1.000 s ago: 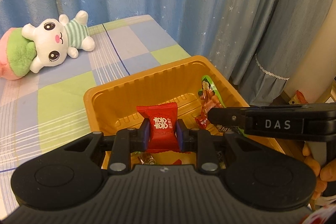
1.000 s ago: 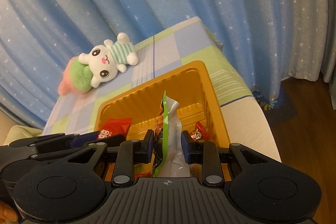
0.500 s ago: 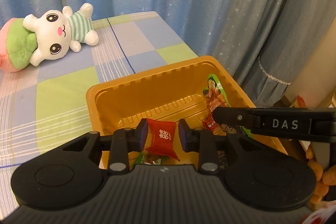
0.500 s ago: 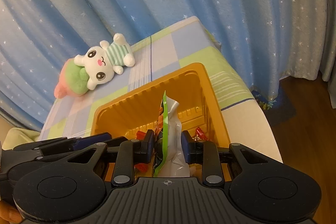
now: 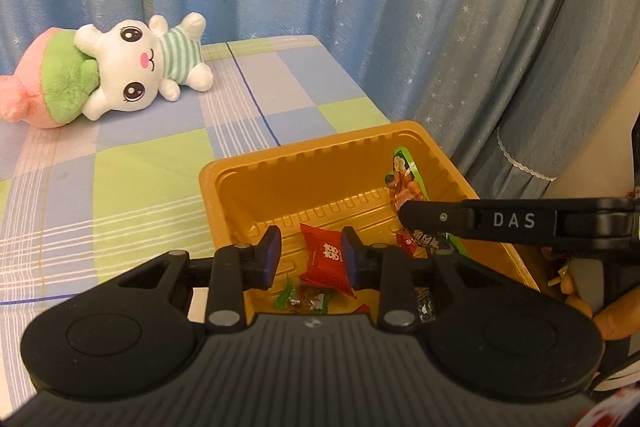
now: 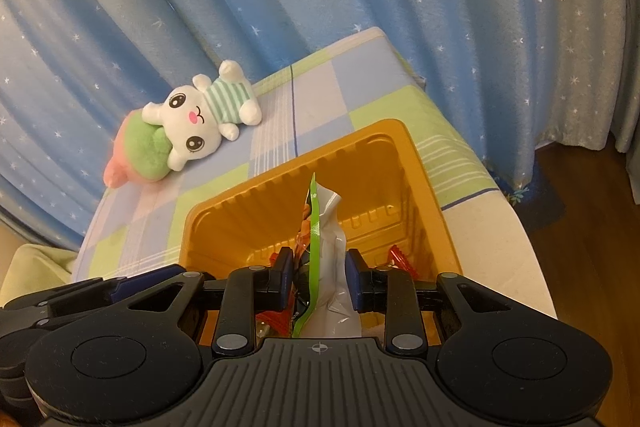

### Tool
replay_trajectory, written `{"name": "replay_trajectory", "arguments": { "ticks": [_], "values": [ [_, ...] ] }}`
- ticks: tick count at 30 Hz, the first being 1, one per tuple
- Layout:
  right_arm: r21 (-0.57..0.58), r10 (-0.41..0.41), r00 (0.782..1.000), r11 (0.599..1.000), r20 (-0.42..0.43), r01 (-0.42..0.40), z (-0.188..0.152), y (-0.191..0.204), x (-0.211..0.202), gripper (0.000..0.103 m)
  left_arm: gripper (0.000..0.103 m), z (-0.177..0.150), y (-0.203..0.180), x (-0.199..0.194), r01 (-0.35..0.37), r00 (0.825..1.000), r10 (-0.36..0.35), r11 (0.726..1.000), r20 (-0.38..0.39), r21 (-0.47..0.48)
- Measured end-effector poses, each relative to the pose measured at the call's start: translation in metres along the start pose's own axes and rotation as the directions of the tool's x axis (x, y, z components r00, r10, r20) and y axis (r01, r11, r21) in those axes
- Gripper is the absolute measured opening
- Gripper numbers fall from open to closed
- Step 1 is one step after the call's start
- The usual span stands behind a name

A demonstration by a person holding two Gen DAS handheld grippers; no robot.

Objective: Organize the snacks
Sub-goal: 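Lower both held items into the tray and open both tools, then withdraw both tools from the tray toward the remaining candies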

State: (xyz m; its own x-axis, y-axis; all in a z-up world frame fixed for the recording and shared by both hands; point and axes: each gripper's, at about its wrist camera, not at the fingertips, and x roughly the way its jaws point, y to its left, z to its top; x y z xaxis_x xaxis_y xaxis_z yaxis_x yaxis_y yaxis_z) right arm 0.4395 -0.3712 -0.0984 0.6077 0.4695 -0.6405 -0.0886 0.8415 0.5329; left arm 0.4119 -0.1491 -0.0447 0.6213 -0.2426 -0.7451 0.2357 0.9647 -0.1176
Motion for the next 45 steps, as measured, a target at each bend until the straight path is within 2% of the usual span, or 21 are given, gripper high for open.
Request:
{"name": "replay_trajectory", "arguments": {
  "ticks": [3, 4, 6, 7, 8, 15, 25, 27, 34, 45],
  "values": [
    [0.007, 0.004, 1.0, 1.0, 0.016, -0.004, 0.001, 0.003, -0.001, 0.03, 0.033, -0.001, 0.002, -0.005, -0.005, 1.0, 0.005, 1.0, 0.005, -0.006],
    [0.015, 0.012, 1.0, 1.0, 0.02, -0.013, 0.002, 0.003, -0.001, 0.033, 0.034, -0.002, 0.002, -0.007, -0.005, 1.0, 0.005, 1.0, 0.007, -0.008],
    [0.029, 0.011, 1.0, 1.0, 0.027, -0.012, 0.003, 0.004, -0.002, 0.045, 0.035, -0.003, 0.002, -0.011, -0.007, 1.0, 0.007, 1.0, 0.012, -0.014],
    [0.032, 0.006, 0.999, 0.999, 0.037, -0.007, 0.004, 0.005, -0.004, 0.057, 0.036, -0.004, 0.002, -0.013, -0.009, 1.0, 0.009, 1.0, 0.014, -0.013],
    [0.034, 0.005, 0.999, 0.999, 0.05, -0.007, 0.004, 0.005, -0.006, 0.062, 0.036, -0.004, 0.002, -0.014, -0.011, 1.0, 0.011, 1.0, 0.016, -0.013],
    [0.038, 0.004, 0.998, 0.999, 0.064, -0.007, 0.004, 0.007, -0.02, 0.064, 0.047, -0.009, -0.001, -0.029, -0.024, 0.999, 0.025, 0.999, 0.034, -0.022],
    [0.055, -0.025, 0.996, 0.998, 0.088, 0.02, -0.01, 0.004, -0.053, 0.079, 0.058, -0.021, -0.009, -0.06, -0.026, 0.997, 0.028, 0.999, 0.066, -0.027],
    [0.062, -0.034, 0.995, 0.998, 0.092, 0.028, -0.015, 0.002, -0.062, 0.081, 0.063, -0.024, -0.011, -0.068, -0.027, 0.997, 0.029, 0.999, 0.072, -0.028],
    [0.063, -0.043, 0.994, 0.997, 0.102, 0.037, -0.032, 0.002, -0.091, 0.086, 0.068, -0.042, -0.014, -0.097, -0.034, 0.995, 0.038, 0.998, 0.092, -0.044],
    [0.014, -0.032, 0.996, 0.999, 0.083, 0.031, -0.07, 0.017, -0.124, 0.087, 0.069, -0.083, -0.002, -0.144, -0.052, 0.994, 0.059, 0.996, 0.094, -0.075]
  ]
}}
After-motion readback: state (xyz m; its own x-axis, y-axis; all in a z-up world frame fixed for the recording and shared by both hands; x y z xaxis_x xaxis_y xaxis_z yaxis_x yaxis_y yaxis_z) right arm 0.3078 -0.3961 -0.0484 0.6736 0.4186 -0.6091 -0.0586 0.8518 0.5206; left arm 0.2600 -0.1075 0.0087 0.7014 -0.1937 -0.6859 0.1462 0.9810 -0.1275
